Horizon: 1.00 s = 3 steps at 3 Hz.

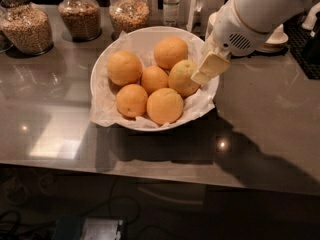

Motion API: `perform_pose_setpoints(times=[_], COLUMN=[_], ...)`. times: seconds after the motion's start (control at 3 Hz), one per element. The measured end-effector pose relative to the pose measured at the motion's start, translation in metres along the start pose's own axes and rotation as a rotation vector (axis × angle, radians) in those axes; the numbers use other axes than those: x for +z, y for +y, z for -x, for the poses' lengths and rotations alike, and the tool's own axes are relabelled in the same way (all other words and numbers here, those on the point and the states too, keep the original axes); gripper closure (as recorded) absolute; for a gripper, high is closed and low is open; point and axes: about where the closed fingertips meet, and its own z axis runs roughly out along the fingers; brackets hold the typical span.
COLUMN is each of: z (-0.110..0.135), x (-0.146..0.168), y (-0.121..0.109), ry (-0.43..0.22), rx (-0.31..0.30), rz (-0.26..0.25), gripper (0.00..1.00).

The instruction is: Pick orange from white bowl

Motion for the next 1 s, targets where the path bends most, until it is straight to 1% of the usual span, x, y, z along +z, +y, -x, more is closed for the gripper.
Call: perform_pose_setpoints(times=[0.33,0.67,1.0], z=[-0.002,-0.002,0.002], x=[0.016,0.028,0.04], y=[0.004,0.004,0.002], ry=[0.036,0.059,0.069], rx=[-0.025,-0.046,-0.062], rz=[0.028,0.036,0.038], gripper=[0.4,0.39,0.42])
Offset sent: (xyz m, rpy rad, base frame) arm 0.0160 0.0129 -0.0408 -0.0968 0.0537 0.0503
